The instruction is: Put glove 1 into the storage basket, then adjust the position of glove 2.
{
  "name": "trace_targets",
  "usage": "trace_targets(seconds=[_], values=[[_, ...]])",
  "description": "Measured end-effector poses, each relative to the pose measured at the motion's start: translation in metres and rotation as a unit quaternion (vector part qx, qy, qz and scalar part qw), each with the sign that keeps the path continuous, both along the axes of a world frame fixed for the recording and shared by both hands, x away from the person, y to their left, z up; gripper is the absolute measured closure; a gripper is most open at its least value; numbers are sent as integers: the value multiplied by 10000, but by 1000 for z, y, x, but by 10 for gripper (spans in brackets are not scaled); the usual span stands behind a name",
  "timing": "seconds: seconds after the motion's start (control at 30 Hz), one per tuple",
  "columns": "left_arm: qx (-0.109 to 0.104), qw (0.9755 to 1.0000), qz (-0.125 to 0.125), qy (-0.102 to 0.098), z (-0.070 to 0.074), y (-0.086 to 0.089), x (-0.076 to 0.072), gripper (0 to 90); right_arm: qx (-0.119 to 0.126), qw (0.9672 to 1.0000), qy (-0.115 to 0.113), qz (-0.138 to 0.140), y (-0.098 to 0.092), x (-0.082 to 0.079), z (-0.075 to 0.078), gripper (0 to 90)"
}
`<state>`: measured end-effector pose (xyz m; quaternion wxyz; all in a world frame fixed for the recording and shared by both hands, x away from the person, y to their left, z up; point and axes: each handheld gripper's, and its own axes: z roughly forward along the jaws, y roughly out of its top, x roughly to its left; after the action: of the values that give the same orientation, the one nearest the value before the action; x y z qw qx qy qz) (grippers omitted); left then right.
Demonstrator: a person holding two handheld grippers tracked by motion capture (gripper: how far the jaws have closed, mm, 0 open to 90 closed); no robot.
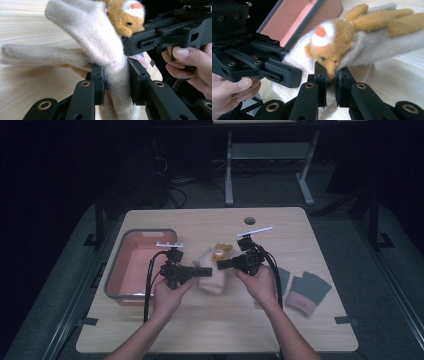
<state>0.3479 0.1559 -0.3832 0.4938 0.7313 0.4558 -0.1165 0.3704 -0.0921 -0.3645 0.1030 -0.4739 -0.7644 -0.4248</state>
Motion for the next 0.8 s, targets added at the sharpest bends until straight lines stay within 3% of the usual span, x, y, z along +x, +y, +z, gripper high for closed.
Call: trace_targets(seconds=[0.17,0.8], values=[[11,10000,-12,-5,4,2,2,688,67,10000,-22,2,0,2,0,815],[-101,9999,99,-59,25,21,9,689,-42,9998,-174,119,19,12,25,815]])
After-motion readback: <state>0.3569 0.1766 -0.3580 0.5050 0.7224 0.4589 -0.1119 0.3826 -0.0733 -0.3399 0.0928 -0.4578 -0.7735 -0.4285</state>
